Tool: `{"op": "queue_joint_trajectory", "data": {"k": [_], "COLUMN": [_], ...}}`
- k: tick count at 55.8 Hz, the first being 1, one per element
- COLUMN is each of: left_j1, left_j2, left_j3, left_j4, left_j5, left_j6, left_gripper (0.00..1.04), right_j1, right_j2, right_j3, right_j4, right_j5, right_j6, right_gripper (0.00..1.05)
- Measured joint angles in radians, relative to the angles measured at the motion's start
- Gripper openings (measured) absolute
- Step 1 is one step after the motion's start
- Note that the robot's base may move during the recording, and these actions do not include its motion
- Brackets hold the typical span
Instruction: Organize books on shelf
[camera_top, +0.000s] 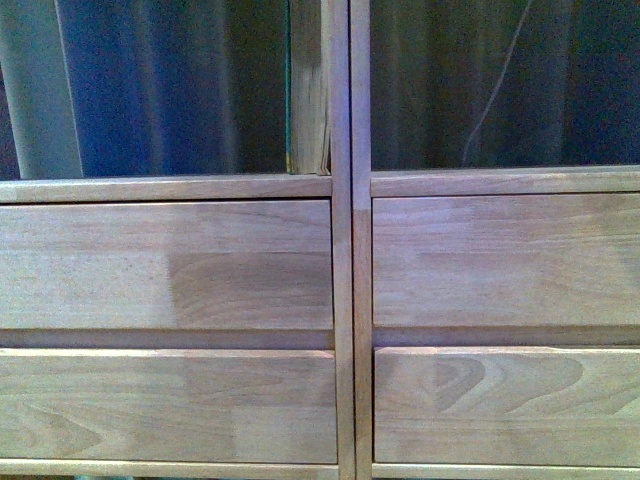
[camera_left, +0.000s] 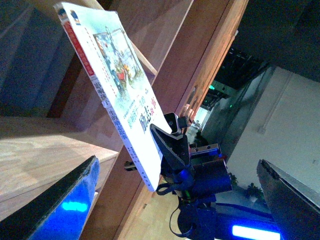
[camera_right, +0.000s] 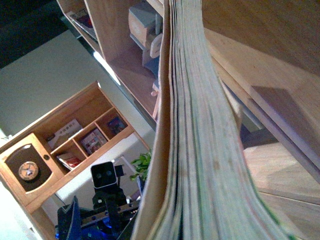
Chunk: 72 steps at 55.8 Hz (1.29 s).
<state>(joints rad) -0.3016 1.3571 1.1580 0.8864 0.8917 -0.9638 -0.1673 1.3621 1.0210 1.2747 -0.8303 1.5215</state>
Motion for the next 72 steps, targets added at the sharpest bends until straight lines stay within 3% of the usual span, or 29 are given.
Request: {"op": "queue_joint_trajectory", "data": {"k": [18,41,60,67,68,72], "left_j1": [-0.133,-0.181,-0.202,-0.204,-0.208,-0.216], "left_j2": [0.171,0.367,0.428,0.428,0.428,0.43], "left_j3": [0.245,0.546,0.606,0.587,0.572,0.57], "left_j4": [-0.19,-0.272,-0.312,-0.303,-0.293,-0.294], "left_j5": [-0.045,-0.113,-0.162,-0.159,-0.132,-0.125], "left_j6": [0.138,0.157,0.184,0.193,0.193,0.193], "left_gripper": [0.97,0.97,0.47,0.66,0.85,0.95], "right_j1": [0.0,-0.001,-0.007,-0.008,-0.007,-0.003], "right_j2": [0.0,0.0,0.0,0.0,0.0,0.0], "right_j3": [0.0,0.0,0.0,0.0,-0.001,-0.001], "right_j4": [0.0,0.0,0.0,0.0,-0.001,0.0], "right_j5": [0.0,0.034,0.038,0.034,0.025,0.004], "right_j6": [0.0,-0.003,-0.005,-0.008,-0.008,-0.009], "right_gripper": [0.07,0.07,0.07,0.07,0.07,0.07]}}
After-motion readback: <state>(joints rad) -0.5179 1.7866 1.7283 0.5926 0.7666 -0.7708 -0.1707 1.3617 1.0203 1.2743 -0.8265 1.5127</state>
